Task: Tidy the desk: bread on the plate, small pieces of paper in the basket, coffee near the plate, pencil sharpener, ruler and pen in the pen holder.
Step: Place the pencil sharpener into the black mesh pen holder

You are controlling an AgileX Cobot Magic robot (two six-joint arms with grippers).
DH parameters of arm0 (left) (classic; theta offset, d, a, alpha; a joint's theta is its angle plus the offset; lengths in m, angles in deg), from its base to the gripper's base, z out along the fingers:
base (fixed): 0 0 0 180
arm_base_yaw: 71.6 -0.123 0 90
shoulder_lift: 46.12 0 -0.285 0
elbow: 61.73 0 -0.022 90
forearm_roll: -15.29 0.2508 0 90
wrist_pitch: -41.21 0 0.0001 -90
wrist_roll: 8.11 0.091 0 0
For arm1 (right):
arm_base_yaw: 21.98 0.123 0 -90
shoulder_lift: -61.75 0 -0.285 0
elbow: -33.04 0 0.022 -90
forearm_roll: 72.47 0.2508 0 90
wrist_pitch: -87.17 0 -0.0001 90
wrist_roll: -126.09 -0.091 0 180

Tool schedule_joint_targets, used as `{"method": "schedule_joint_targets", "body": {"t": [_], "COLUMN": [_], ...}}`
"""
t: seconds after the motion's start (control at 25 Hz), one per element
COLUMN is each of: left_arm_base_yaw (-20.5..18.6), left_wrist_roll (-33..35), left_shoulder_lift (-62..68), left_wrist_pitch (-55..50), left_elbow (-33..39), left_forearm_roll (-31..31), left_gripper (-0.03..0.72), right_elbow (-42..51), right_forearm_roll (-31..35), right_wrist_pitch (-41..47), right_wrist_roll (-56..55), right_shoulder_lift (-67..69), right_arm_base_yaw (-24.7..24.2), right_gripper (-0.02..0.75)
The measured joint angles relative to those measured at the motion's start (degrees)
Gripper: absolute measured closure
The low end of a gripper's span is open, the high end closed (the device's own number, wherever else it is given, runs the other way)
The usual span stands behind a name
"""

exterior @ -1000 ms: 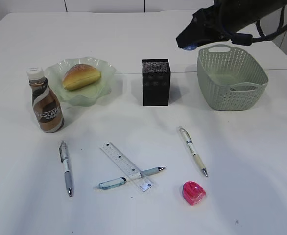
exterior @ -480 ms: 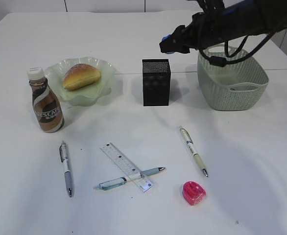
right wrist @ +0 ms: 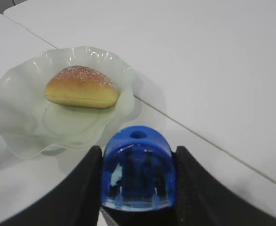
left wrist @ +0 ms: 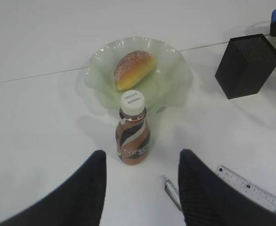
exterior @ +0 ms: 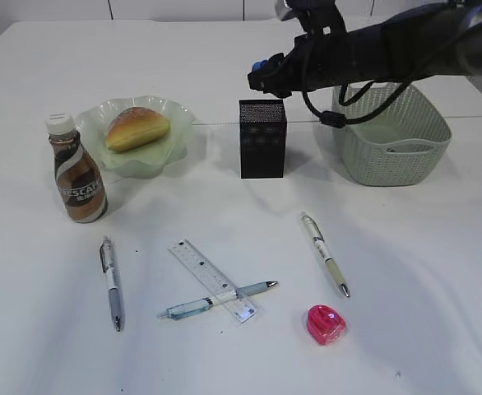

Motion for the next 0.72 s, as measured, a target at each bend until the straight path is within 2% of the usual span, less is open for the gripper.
{"method": "schedule_joint_targets", "body": {"t": [0.32,0.72], "left_arm_base_yaw": [0.0,0.0], "left_wrist_roll": [0.0,0.0], "left_shoulder_lift": [0.2,0.2], "left_wrist_pitch": [2.5,4.2], "left_elbow": [0.0,0.0], "left_forearm_roll": [0.0,0.0], "left_gripper": [0.341,0.341], "right_elbow": [-1.1,-1.8], "right_forearm_roll": [2.7,4.8], "right_wrist_pitch": [-4.7,-5.1], "right_wrist_roll": [4.7,5.2], "right_shoulder_lift": [3.4,5.5], "right_arm_base_yaw": [0.0,0.0], "right_gripper": [0.402,0.402]}}
